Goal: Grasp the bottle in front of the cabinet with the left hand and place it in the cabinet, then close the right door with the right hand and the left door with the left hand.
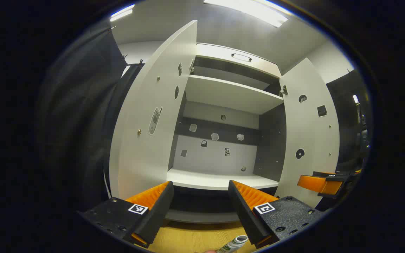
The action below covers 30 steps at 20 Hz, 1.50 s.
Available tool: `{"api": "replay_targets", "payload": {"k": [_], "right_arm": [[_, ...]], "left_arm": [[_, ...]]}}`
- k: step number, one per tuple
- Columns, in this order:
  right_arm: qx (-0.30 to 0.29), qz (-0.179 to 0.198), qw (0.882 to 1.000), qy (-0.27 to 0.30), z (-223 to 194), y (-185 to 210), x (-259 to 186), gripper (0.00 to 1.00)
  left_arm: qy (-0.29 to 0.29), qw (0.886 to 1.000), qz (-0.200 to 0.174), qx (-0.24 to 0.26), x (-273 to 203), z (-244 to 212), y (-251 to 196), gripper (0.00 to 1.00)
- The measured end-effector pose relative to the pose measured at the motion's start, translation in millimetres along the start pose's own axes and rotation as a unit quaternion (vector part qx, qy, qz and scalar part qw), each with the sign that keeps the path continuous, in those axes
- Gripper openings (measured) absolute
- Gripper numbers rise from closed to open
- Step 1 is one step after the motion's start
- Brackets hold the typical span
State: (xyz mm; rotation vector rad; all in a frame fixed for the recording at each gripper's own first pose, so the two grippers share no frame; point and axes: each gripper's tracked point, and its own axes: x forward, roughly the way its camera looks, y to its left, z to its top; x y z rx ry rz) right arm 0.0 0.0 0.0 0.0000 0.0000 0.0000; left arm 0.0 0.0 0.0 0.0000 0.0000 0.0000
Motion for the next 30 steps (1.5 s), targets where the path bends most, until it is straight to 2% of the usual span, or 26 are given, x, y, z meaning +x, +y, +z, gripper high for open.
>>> {"api": "replay_targets", "payload": {"k": [22, 25, 30], "right_arm": [[0.005, 0.003, 1.000, -0.001, 2.2, 2.5, 3.8, 0.98], [0.006, 0.001, 1.000, -0.003, 3.5, 1.3, 1.7, 0.98], [-0.007, -0.011, 1.000, -0.010, 10.2, -7.4, -8.9, 0.98]], "left_arm": [[-0.006, 1.000, 0.000, -0.002, 3.3, 3.5, 3.9, 0.95], [-0.009, 1.000, -0.009, -0.007, 3.1, 6.3, -4.1, 0.95], [0.008, 0.999, -0.048, -0.017, 8.5, -8.4, -36.6, 0.95]]}}
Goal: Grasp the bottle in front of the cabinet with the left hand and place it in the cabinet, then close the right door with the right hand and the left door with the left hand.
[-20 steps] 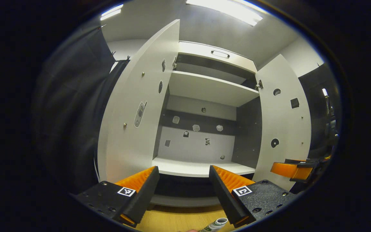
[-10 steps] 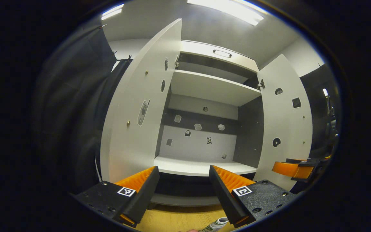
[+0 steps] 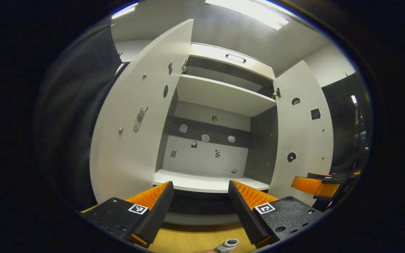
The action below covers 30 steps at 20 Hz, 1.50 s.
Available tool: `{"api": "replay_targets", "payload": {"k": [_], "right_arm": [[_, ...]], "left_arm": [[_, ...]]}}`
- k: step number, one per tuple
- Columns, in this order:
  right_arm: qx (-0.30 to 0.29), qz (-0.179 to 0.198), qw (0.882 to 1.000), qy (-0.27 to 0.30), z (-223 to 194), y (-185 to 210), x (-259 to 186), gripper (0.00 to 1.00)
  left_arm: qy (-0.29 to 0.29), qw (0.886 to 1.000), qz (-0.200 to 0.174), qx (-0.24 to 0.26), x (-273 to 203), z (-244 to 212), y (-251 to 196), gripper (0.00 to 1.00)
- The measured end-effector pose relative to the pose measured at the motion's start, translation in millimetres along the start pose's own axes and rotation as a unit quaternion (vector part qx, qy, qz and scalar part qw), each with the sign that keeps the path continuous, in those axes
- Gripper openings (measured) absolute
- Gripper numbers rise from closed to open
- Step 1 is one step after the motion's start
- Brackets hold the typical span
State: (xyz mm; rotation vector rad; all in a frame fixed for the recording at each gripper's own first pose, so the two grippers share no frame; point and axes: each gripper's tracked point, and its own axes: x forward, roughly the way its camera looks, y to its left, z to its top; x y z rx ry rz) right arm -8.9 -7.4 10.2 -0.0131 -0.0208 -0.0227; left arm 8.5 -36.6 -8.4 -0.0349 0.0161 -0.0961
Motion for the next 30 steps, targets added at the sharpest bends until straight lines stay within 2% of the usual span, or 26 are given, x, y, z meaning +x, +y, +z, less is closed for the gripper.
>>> {"api": "replay_targets", "payload": {"k": [6, 10, 15, 18, 21, 27, 30], "right_arm": [[-0.012, -0.023, 1.000, -0.001, 4.9, -19.9, -11.8, 0.98], [-0.020, -0.035, 0.999, 0.007, 0.9, -27.8, -15.0, 0.98], [-0.024, -0.033, 0.999, 0.015, -3.6, -27.3, -18.0, 0.98], [-0.024, -0.029, 0.999, 0.021, -8.3, -25.9, -18.5, 0.98], [-0.023, -0.027, 0.999, 0.025, -10.8, -24.4, -18.5, 0.98], [-0.025, -0.029, 0.999, 0.032, -16.1, -25.1, -18.4, 0.98], [-0.023, -0.028, 0.999, 0.035, -18.1, -24.7, -18.5, 0.98]], "left_arm": [[0.034, 0.998, -0.051, -0.001, 3.2, -62.0, -47.7, 0.95], [0.064, 0.995, -0.073, 0.031, -2.2, -118.0, -65.8, 0.95], [0.137, 0.987, -0.080, 0.031, -12.4, -194.6, -68.0, 0.95], [0.195, 0.977, -0.089, 0.019, -23.5, -240.6, -67.9, 0.95], [0.229, 0.969, -0.087, 0.029, -34.3, -275.2, -59.2, 0.95], [0.278, 0.954, -0.103, 0.031, -56.5, -319.6, -56.8, 0.95], [0.288, 0.952, -0.099, 0.020, -58.7, -326.4, -51.1, 0.94]]}}
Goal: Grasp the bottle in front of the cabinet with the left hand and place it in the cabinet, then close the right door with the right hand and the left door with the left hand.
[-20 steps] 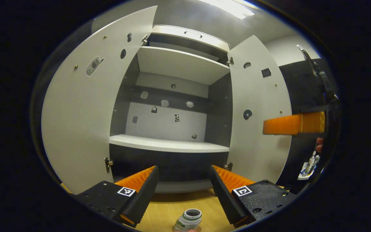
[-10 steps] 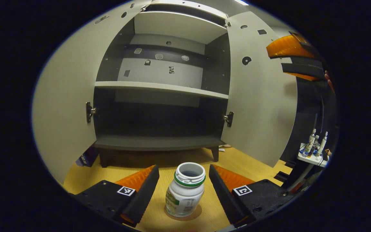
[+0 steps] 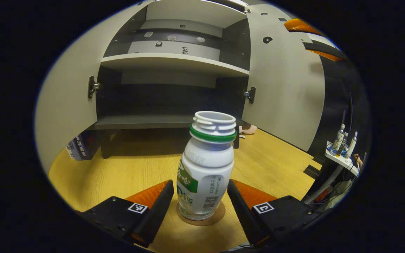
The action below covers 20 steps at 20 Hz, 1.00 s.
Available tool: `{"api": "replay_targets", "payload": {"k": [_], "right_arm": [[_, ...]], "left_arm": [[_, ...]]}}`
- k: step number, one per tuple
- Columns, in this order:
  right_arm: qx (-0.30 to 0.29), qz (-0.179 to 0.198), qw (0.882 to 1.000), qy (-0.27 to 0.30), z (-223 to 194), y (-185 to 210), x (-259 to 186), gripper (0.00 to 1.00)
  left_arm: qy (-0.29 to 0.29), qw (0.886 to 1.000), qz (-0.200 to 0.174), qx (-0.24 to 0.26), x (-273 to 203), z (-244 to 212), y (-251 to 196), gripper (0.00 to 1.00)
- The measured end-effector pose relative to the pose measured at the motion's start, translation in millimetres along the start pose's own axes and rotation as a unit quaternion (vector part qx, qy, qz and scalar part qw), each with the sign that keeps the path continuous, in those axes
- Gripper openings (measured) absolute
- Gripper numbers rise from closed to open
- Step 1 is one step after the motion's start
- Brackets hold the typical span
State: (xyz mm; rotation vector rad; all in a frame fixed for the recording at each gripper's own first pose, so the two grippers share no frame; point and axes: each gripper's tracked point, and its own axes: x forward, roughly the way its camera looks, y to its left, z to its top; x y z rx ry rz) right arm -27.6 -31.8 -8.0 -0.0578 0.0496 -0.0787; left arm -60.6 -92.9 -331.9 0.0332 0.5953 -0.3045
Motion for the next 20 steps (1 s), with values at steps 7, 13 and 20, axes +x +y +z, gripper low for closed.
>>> {"api": "replay_targets", "payload": {"k": [7, 13, 20], "right_arm": [[0.006, 0.002, 1.000, 0.003, -0.9, 0.8, 1.1, 0.98], [0.015, 0.011, 1.000, 0.009, -2.8, 8.3, 6.8, 0.98], [0.020, 0.013, 1.000, 0.014, -8.1, 9.0, 10.6, 0.98]], "left_arm": [[-0.032, 0.999, -0.013, 0.006, -16.9, 27.3, -2.7, 0.76], [-0.079, 0.997, 0.010, -0.011, -43.5, 107.2, 7.9, 0.76], [-0.161, 0.985, 0.055, -0.010, -75.0, 240.9, 42.9, 0.76]]}}
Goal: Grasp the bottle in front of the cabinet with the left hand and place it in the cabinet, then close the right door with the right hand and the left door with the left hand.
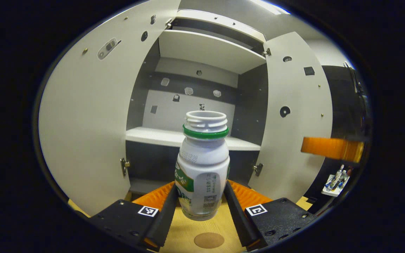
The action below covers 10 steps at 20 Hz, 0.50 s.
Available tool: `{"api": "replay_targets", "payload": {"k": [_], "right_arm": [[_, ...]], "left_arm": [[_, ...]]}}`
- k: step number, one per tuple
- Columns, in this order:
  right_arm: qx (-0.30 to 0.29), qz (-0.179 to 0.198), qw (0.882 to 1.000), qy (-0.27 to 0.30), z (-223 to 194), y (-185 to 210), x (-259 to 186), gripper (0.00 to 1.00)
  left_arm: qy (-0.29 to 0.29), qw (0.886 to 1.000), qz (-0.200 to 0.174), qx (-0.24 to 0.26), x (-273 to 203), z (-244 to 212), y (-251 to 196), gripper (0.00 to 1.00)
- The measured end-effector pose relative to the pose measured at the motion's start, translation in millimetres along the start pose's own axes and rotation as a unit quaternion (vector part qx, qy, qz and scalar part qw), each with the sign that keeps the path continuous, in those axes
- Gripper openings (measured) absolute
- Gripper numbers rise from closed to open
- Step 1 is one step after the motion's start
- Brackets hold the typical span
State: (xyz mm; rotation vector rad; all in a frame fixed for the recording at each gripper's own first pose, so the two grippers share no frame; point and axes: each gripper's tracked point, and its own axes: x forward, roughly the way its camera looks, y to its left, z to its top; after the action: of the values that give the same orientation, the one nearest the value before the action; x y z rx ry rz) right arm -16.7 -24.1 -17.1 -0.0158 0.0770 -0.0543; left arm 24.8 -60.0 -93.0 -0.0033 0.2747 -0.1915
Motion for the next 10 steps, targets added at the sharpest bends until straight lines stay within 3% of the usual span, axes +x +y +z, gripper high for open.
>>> {"api": "replay_targets", "payload": {"k": [5, 10], "right_arm": [[0.002, -0.008, 1.000, -0.005, 1.0, -7.5, -6.2, 0.98], [0.000, -0.040, 0.999, -0.017, 3.4, -27.1, -21.1, 0.98]], "left_arm": [[-0.034, 0.999, 0.009, -0.001, 30.6, 90.1, 10.6, 0.76], [-0.056, 0.998, 0.011, 0.002, 92.8, 156.7, 11.8, 0.76]]}}
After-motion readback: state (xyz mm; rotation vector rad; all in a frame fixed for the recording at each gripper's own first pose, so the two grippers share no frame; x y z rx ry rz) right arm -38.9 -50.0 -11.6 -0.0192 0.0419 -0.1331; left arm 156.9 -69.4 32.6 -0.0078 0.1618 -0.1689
